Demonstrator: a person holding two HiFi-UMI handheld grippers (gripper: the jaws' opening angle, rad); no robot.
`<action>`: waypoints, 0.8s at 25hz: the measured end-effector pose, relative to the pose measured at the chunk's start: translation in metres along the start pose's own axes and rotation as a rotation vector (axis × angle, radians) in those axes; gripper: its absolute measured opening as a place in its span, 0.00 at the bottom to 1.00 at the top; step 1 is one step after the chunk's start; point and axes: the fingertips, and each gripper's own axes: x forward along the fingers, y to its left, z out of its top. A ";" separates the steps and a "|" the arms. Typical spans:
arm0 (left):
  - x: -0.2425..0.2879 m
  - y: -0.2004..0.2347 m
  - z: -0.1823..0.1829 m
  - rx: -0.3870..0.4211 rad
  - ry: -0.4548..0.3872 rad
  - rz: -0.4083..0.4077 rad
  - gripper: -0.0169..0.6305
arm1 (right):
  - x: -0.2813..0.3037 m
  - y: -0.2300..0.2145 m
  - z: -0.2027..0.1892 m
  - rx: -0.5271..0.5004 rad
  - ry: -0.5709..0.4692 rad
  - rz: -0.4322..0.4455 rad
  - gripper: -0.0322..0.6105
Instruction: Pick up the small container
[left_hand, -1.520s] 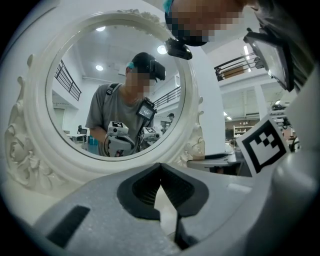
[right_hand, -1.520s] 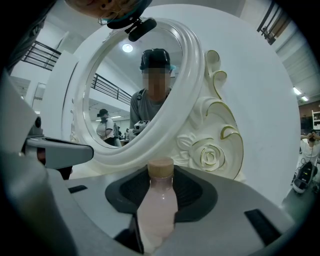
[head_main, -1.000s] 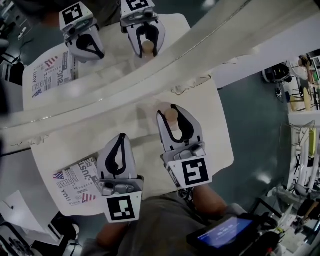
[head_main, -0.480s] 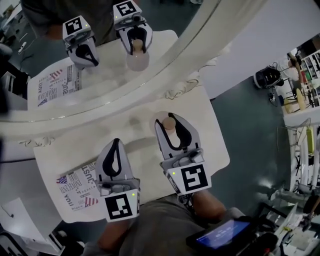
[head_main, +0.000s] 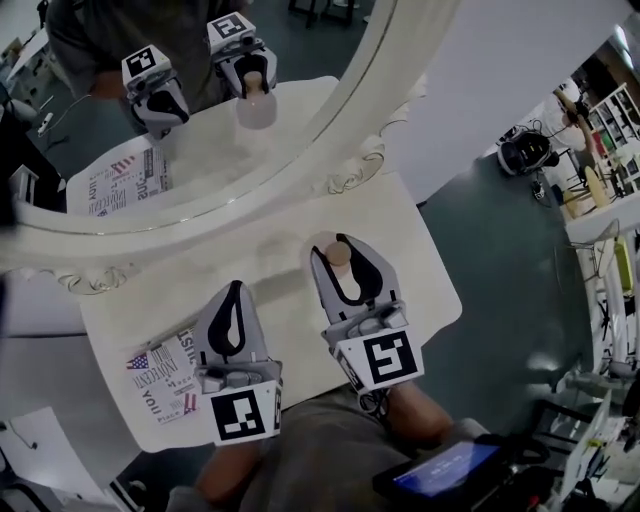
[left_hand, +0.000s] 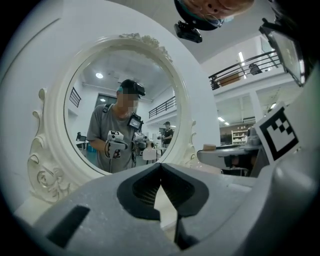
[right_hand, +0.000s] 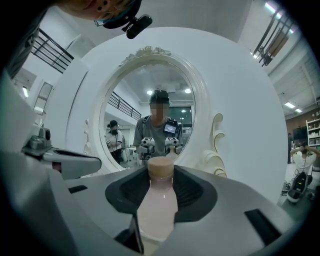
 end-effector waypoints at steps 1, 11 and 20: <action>-0.002 -0.001 0.000 0.001 0.000 -0.005 0.05 | -0.002 0.001 0.000 0.000 -0.002 -0.004 0.27; -0.011 -0.001 0.011 0.024 -0.033 -0.021 0.05 | -0.015 0.004 0.006 -0.013 -0.016 -0.031 0.27; -0.012 -0.004 0.011 0.026 -0.038 -0.027 0.05 | -0.019 0.000 0.005 -0.017 -0.021 -0.045 0.27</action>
